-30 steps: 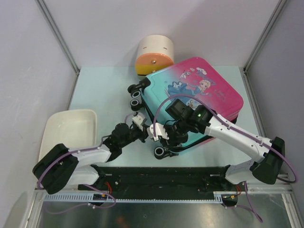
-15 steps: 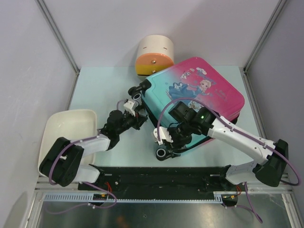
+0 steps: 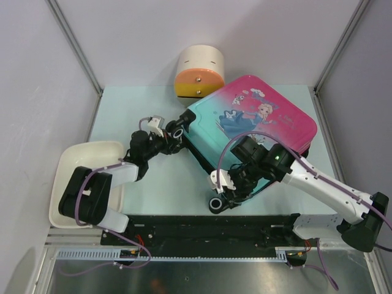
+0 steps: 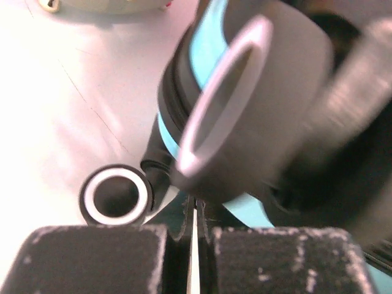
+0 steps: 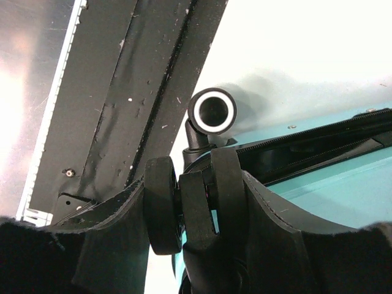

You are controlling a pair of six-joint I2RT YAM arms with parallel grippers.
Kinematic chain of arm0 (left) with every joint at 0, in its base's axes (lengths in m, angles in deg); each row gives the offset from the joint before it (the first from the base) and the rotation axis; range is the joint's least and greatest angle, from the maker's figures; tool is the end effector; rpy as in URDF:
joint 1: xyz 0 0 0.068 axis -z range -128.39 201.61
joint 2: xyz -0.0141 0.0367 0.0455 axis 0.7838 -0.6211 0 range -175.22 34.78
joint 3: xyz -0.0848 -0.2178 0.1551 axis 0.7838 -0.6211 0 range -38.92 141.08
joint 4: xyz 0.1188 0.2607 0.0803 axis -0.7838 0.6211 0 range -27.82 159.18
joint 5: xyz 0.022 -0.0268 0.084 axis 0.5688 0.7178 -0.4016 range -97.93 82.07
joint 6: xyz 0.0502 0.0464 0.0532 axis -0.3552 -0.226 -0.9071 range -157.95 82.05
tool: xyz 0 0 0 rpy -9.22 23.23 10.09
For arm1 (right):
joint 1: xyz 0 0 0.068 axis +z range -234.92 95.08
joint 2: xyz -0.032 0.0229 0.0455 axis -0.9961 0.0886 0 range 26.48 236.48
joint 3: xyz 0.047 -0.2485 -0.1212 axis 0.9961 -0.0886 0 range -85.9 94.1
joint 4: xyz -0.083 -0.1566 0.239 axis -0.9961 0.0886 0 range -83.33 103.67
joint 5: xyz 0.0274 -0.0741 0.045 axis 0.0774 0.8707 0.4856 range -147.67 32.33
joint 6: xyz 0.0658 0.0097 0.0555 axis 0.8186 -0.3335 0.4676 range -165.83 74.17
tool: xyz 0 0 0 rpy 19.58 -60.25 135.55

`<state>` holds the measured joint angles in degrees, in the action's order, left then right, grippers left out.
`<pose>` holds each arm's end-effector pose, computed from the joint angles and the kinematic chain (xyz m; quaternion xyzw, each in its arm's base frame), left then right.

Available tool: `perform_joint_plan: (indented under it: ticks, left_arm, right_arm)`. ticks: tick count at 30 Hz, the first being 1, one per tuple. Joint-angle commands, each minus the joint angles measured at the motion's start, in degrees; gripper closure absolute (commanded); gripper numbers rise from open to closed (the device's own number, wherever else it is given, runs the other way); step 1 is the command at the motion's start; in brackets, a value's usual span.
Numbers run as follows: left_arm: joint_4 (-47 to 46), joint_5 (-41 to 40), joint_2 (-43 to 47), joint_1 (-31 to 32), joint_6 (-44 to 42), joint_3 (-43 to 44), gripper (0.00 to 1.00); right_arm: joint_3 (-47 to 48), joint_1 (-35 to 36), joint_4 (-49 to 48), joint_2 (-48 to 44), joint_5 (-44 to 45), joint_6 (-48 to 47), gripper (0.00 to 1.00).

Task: Open, take out, and arrange the luggage

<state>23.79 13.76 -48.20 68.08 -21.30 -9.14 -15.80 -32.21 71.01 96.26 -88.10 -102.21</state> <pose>0.3226 -0.1249 0.1555 0.1136 0.7783 -0.3137 0.5318 0.1329 0.2385 0.3044 -0.8001 0.4974 0.2487 0.2250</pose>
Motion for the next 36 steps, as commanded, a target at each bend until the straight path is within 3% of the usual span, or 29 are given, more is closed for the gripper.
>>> perform_joint_plan:
  ticks: [1, 6, 17, 23, 30, 36]
  left_arm:
    - [-1.1, -0.5, -3.3, -5.2, -0.3, 5.0, 1.0]
    - [-1.0, -2.5, -6.3, -5.7, -4.7, 9.9, 1.0]
    - [2.1, 17.6, -17.6, -7.1, -7.9, 22.8, 1.0]
    - [2.7, 26.3, -22.4, -10.1, -5.5, 29.0, 1.0]
    - [10.4, 23.1, -27.4, -6.4, -12.9, 40.4, 1.0]
    - [14.4, 24.9, -35.4, -4.3, -15.9, 51.8, 1.0]
  right_arm:
    - [-1.5, -2.1, 15.4, -5.6, 2.7, 7.9, 1.0]
    - [-3.5, -2.4, 17.4, -8.7, 4.3, 6.7, 1.0]
    - [-5.5, -2.5, 20.6, -12.3, 5.7, 6.6, 1.0]
    - [-6.5, -2.6, 21.4, -14.8, 5.7, 7.4, 1.0]
    - [-8.4, -2.6, 22.5, -16.1, 6.4, 5.4, 1.0]
    - [-9.0, -2.5, 22.6, -16.9, 5.9, 5.0, 1.0]
